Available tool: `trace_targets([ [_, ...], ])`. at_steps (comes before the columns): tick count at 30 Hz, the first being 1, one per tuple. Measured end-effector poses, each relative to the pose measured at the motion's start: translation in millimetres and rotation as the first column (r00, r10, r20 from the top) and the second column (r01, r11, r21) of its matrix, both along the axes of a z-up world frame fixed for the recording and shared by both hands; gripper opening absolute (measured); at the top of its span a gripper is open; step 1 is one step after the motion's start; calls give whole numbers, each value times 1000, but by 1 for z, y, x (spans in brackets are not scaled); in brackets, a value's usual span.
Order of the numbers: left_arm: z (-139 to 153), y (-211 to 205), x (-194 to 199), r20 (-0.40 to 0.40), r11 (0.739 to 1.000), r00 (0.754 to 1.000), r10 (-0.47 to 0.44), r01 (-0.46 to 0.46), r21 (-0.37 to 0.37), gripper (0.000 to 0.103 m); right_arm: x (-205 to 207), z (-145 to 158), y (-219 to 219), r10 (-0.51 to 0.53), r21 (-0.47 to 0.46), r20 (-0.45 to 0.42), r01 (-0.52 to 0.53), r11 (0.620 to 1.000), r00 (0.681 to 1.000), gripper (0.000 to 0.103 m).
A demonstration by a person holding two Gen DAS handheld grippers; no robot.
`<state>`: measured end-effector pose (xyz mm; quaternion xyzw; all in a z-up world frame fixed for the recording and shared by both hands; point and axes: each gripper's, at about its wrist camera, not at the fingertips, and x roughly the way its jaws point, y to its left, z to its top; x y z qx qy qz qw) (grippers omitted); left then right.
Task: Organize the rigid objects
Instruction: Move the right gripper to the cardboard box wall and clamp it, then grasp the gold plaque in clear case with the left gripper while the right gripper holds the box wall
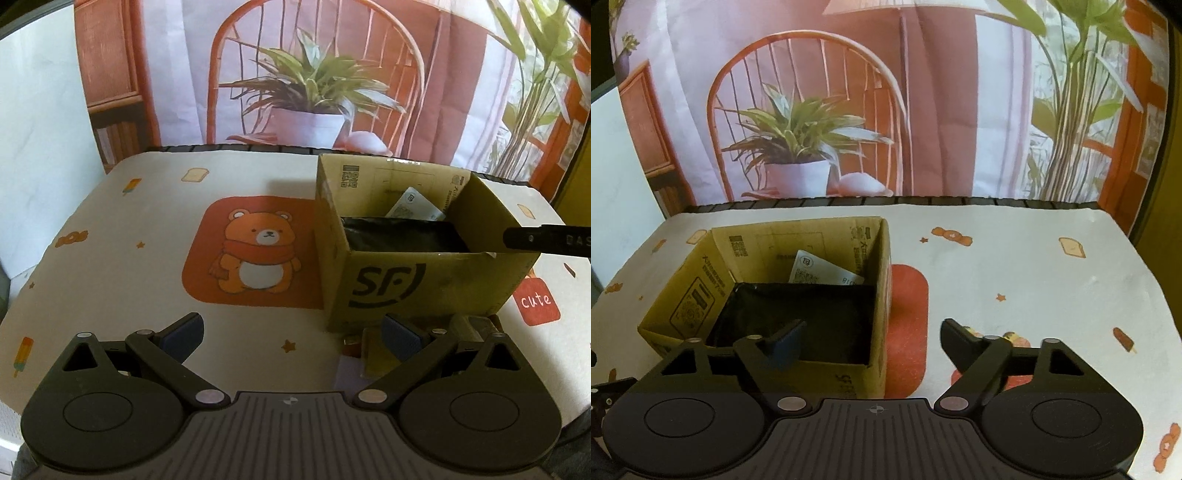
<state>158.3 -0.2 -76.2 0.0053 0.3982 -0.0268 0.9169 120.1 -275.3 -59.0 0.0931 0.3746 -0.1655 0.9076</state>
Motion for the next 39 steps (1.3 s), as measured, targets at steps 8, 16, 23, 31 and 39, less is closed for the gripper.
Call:
trace_targets([
  [8, -8, -1, 1, -18, 1000, 1000, -1, 1, 2, 102, 0, -7, -4, -19, 24, 10, 19, 1000, 1000, 43],
  [16, -13, -6, 1, -37, 999, 998, -42, 42, -5, 92, 0, -14, -5, -37, 45, 20, 36, 998, 999, 25],
  [23, -17, -18, 3, -44, 995, 994, -98, 99, 2, 84, 1, -13, -3, -28, 46, 19, 27, 999, 999, 18],
  [31, -24, -38, 18, -58, 980, 978, -198, 197, -21, 78, 1, -12, -3, -28, 48, 20, 27, 998, 999, 18],
  [39, -39, -54, 25, -124, 969, 961, -248, 246, -27, 65, 1, -12, -3, -30, 56, 22, 29, 998, 999, 18],
])
